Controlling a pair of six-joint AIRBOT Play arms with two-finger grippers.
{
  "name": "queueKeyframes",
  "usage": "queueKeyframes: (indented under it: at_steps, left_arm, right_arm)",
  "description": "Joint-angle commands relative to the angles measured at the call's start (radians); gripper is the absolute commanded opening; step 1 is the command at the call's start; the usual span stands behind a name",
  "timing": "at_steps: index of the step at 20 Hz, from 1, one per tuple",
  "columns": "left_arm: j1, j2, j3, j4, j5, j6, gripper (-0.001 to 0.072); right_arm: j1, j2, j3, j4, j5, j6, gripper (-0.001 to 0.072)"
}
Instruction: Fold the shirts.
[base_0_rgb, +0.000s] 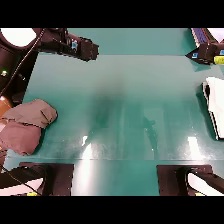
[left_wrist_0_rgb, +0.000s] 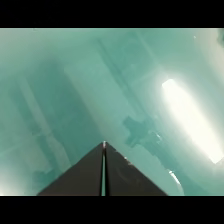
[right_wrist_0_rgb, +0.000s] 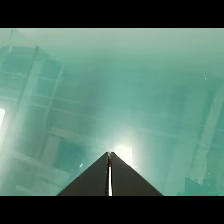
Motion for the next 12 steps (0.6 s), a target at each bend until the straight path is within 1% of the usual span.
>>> queueKeyframes:
  at_steps: [1,11,12]
  left_arm:
    - [-0.001,0.000,0.000,0.000,0.019,0.000,0.0024]
    - [-0.001,0.000,0.000,0.000,0.032,0.000,0.0023]
    - [-0.001,0.000,0.000,-0.005,0.033,-0.010,0.0023]
  right_arm:
    - [0.001,0.000,0.001,0.001,0.002,0.000,0.0018]
    - [0.005,0.000,0.001,0.001,0.003,0.000,0.0017]
    - [0.005,0.000,0.001,0.001,0.003,0.000,0.0018]
